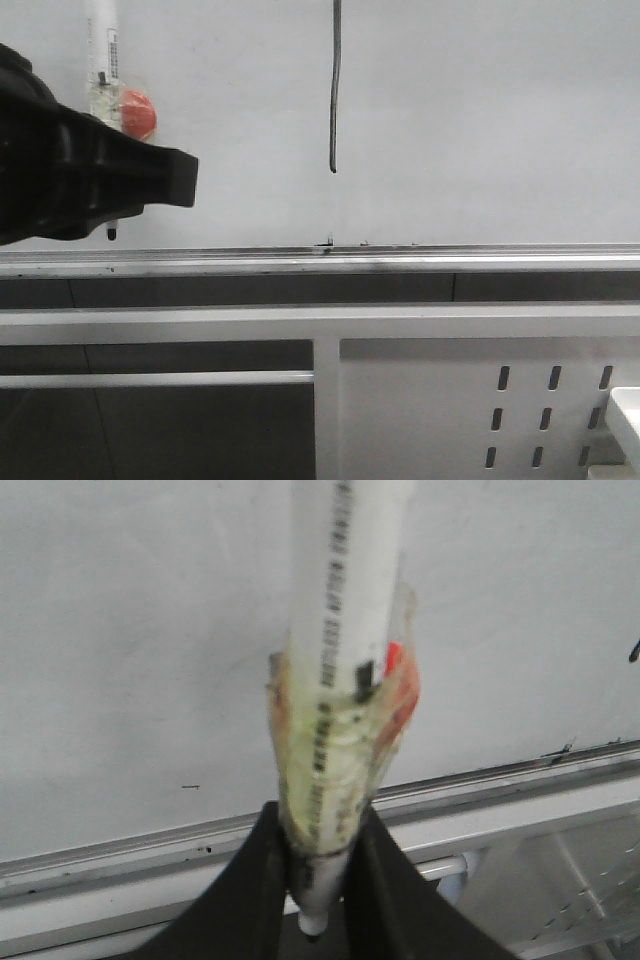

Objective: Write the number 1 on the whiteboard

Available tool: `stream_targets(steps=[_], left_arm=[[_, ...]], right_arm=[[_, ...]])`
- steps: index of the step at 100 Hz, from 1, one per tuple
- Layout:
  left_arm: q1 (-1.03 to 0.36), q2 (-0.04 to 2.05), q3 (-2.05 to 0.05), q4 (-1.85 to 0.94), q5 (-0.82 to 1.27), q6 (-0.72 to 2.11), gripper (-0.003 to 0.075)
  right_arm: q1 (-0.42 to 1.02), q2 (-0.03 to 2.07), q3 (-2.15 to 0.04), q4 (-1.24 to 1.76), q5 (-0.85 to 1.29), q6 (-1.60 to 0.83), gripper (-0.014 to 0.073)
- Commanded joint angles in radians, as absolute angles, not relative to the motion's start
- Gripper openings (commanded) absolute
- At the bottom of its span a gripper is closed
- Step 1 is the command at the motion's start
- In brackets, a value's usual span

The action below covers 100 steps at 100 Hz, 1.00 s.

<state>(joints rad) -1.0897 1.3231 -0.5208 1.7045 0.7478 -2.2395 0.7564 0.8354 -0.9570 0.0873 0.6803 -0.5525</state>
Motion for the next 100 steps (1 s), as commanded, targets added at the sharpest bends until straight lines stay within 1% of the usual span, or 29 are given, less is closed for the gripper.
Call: stream_targets(steps=[1, 25, 42, 67, 79, 100], left_arm=[[-1.078, 1.316, -0.553, 1.758, 0.797, -2.251, -0.0020], [-0.998, 1.323, -0.569, 1.775, 0.787, -2.338, -0.0020], [-0.952, 1.323, -0.569, 1.776, 0.704, -2.341, -0.0020], [-0.945, 1.324, -0.581, 1.799, 0.718, -2.341, -0.0020], [-0.945, 1.354, -0.582, 1.807, 0.762, -2.341, -0.0020], [-0.945, 1.377, -0.597, 1.834, 0.749, -2.343, -0.0020]], right_arm=[[0.750, 0.826, -0.987, 0.087, 0.613, -0.550, -0.0069], [0.750, 0.826, -0.987, 0.087, 0.613, -0.550, -0.0069], [0.750, 0.826, -0.987, 0.088, 0.613, -0.550, -0.0069], [0.750, 0.826, -0.987, 0.089, 0.613, -0.550, -0.0069], [0.750, 0.826, -0.987, 0.091, 0.613, -0.550, -0.0069], [0.750, 0.826, -0.987, 0.093, 0.614, -0.550, -0.0069]])
